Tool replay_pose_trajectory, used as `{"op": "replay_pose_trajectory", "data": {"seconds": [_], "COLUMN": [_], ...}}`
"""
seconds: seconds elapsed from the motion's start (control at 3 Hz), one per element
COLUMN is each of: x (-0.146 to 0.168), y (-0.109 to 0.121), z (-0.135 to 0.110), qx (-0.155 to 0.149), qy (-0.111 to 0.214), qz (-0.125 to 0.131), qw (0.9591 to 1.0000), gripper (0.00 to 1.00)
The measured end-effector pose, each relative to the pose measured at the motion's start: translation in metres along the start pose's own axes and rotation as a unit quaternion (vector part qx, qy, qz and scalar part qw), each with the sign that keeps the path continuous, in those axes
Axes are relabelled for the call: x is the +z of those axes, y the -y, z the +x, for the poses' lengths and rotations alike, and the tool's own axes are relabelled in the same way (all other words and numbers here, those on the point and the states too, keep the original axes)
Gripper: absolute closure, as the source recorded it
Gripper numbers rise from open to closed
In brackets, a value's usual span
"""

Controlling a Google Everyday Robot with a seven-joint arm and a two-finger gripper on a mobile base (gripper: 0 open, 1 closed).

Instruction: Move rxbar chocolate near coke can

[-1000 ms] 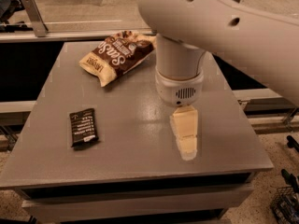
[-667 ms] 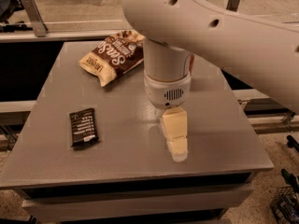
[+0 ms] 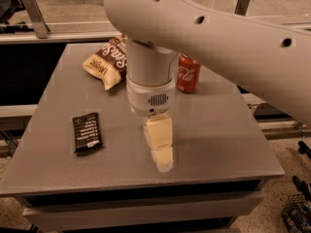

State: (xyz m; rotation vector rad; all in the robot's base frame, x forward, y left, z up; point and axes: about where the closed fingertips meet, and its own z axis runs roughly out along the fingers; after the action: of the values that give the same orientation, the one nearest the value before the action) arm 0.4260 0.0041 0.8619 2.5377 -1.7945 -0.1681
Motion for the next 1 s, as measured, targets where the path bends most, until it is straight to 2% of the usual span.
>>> {"op": "replay_pose_trajectory", "data": {"seconds": [0.33, 1.0], "x": [0.006, 0.037], "y": [0.002, 0.000], "z": [-0.028, -0.071], "qx": [-0.023, -0.055], "qy": [0.010, 0.029], "qz": [-0.010, -0.044], "qw": [0.9996, 0.9971], "gripper": [0.00, 0.00]}}
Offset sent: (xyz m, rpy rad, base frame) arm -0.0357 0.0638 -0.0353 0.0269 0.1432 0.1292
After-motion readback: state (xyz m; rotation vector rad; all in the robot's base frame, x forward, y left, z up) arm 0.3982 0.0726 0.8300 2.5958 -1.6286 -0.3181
